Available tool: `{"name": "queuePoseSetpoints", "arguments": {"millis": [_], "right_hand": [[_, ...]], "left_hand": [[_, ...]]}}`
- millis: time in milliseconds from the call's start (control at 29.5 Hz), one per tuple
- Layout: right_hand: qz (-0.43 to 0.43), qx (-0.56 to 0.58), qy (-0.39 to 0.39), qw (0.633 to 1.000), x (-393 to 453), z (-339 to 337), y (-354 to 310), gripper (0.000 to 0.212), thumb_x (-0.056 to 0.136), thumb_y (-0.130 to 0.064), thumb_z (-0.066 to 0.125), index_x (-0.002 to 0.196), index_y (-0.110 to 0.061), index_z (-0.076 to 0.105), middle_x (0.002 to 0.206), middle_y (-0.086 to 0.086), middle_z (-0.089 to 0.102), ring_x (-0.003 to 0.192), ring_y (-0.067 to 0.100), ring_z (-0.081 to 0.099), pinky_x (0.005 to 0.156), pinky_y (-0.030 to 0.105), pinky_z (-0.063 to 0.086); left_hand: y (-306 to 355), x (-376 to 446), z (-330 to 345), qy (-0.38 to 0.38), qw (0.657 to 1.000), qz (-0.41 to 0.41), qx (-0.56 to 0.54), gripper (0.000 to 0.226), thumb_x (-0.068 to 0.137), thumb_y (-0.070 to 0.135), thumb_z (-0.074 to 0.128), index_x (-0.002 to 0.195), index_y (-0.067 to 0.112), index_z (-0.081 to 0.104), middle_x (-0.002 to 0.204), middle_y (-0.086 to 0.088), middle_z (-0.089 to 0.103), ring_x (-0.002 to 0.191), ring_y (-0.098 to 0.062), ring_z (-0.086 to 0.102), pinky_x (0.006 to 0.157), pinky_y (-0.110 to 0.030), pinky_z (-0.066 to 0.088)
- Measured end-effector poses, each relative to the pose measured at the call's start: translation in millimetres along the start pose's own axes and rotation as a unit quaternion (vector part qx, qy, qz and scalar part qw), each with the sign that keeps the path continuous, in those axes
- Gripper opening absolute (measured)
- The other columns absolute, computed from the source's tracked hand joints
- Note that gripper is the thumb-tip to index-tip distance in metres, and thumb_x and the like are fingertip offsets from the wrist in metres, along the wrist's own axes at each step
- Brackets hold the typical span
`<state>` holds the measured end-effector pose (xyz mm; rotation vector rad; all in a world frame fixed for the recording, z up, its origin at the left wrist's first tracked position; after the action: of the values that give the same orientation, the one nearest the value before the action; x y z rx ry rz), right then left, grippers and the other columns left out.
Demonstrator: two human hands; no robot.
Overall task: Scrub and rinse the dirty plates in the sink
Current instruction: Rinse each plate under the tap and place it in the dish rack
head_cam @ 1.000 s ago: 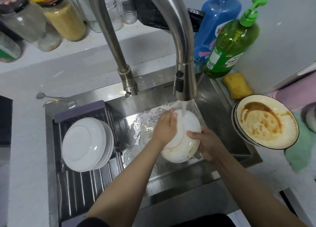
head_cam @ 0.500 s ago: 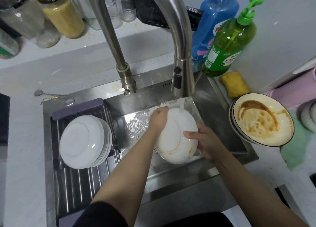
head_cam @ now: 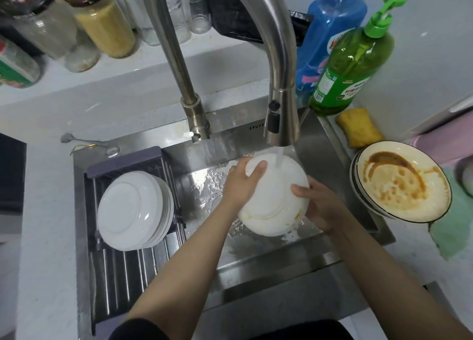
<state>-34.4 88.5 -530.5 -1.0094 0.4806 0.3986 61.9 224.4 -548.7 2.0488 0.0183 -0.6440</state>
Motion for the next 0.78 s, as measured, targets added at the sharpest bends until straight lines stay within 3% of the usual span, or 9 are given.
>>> {"name": "queuePoseSetpoints", "arguments": {"millis": [136, 238, 339, 407, 475, 543, 645, 713, 781], "right_hand": [[-0.004, 0.016, 0.004, 1.0, -2, -11, -5, 0.087, 0.062, -0.037, 0.085, 0.135, -0.006, 0.05, 0.131, 0.02, 0.056, 0.119, 0.041, 0.054, 0.083, 0.046, 0.053], [0.005, 0.027, 0.02, 0.999, -2, -22, -5, 0.095, 0.054, -0.039, 0.089, 0.133, -0.004, 0.05, 0.128, 0.02, 0.058, 0.117, 0.039, 0.056, 0.082, 0.044, 0.055], [0.011, 0.008, 0.027, 1.0, 0, -29, -7, 0.092, 0.051, -0.042, 0.089, 0.127, -0.005, 0.056, 0.122, 0.019, 0.063, 0.109, 0.035, 0.061, 0.08, 0.041, 0.057], [0.02, 0.002, 0.047, 0.999, 5, -36, -6, 0.086, 0.054, -0.04, 0.088, 0.125, -0.004, 0.057, 0.119, 0.019, 0.064, 0.104, 0.034, 0.063, 0.076, 0.04, 0.056], [0.021, -0.01, 0.086, 0.996, 11, -40, -7, 0.066, 0.072, -0.032, 0.075, 0.128, -0.002, 0.055, 0.117, 0.02, 0.063, 0.105, 0.034, 0.06, 0.077, 0.04, 0.053], [0.002, -0.063, 0.126, 0.99, 17, -39, -14, 0.039, 0.091, -0.023, 0.059, 0.125, -0.003, 0.057, 0.111, 0.016, 0.065, 0.101, 0.032, 0.06, 0.077, 0.038, 0.052], [-0.02, -0.219, 0.206, 0.954, 29, -32, -26, 0.027, 0.1, -0.029, 0.046, 0.117, -0.019, 0.064, 0.119, 0.009, 0.063, 0.103, 0.024, 0.059, 0.092, 0.042, 0.048], [-0.022, -0.355, 0.25, 0.9, 36, -26, -30, 0.04, 0.097, -0.043, 0.039, 0.13, -0.025, 0.054, 0.131, 0.009, 0.055, 0.11, 0.023, 0.053, 0.099, 0.041, 0.042], [-0.028, -0.461, 0.276, 0.843, 37, -12, -25, 0.057, 0.091, -0.049, 0.04, 0.143, -0.027, 0.037, 0.14, 0.013, 0.045, 0.118, 0.028, 0.047, 0.1, 0.042, 0.039]], "left_hand": [[-14, 1, -8, -0.005, 0.99, -0.112, -0.082, 0.051, 0.073, 0.065, 0.069, 0.092, 0.019, 0.063, 0.094, 0.002, 0.071, 0.085, -0.017, 0.067, 0.074, -0.029, 0.053], [-21, -9, 3, -0.072, 0.961, -0.159, -0.214, 0.05, 0.073, 0.046, 0.079, 0.103, 0.007, 0.068, 0.09, -0.006, 0.075, 0.077, -0.019, 0.072, 0.061, -0.025, 0.055], [-26, -22, 17, -0.166, 0.911, -0.191, -0.327, 0.048, 0.081, 0.026, 0.073, 0.12, 0.0, 0.061, 0.099, -0.014, 0.073, 0.084, -0.023, 0.072, 0.068, -0.033, 0.059], [-28, -29, 22, -0.222, 0.892, -0.19, -0.345, 0.061, 0.071, 0.028, 0.079, 0.122, 0.002, 0.06, 0.104, -0.014, 0.071, 0.089, -0.024, 0.071, 0.074, -0.037, 0.06], [-30, -34, 26, -0.262, 0.875, -0.185, -0.362, 0.086, 0.051, 0.033, 0.093, 0.124, 0.004, 0.06, 0.115, -0.017, 0.067, 0.102, -0.029, 0.066, 0.087, -0.045, 0.056], [-29, -36, 30, -0.276, 0.857, -0.179, -0.396, 0.098, 0.046, 0.033, 0.096, 0.131, 0.003, 0.056, 0.127, -0.02, 0.061, 0.113, -0.033, 0.06, 0.094, -0.049, 0.051], [-30, -33, 30, -0.237, 0.832, -0.175, -0.47, 0.098, 0.05, 0.029, 0.095, 0.134, 0.003, 0.053, 0.13, -0.021, 0.058, 0.114, -0.034, 0.059, 0.094, -0.051, 0.051], [-32, -33, 28, -0.193, 0.824, -0.172, -0.504, 0.091, 0.054, 0.026, 0.093, 0.133, 0.002, 0.053, 0.13, -0.022, 0.058, 0.115, -0.035, 0.059, 0.095, -0.053, 0.049], [-36, -36, 26, -0.138, 0.817, -0.172, -0.532, 0.067, 0.071, 0.022, 0.082, 0.129, 0.003, 0.055, 0.128, -0.022, 0.059, 0.116, -0.035, 0.058, 0.1, -0.057, 0.044]]}}
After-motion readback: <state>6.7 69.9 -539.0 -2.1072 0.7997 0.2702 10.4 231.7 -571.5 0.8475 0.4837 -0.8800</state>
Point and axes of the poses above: each hand's wrist, its own x-axis towards the middle knuckle, its own z-axis out of the palm, y = z × x, the point moved 10 cm from there along x, towards the middle knuckle
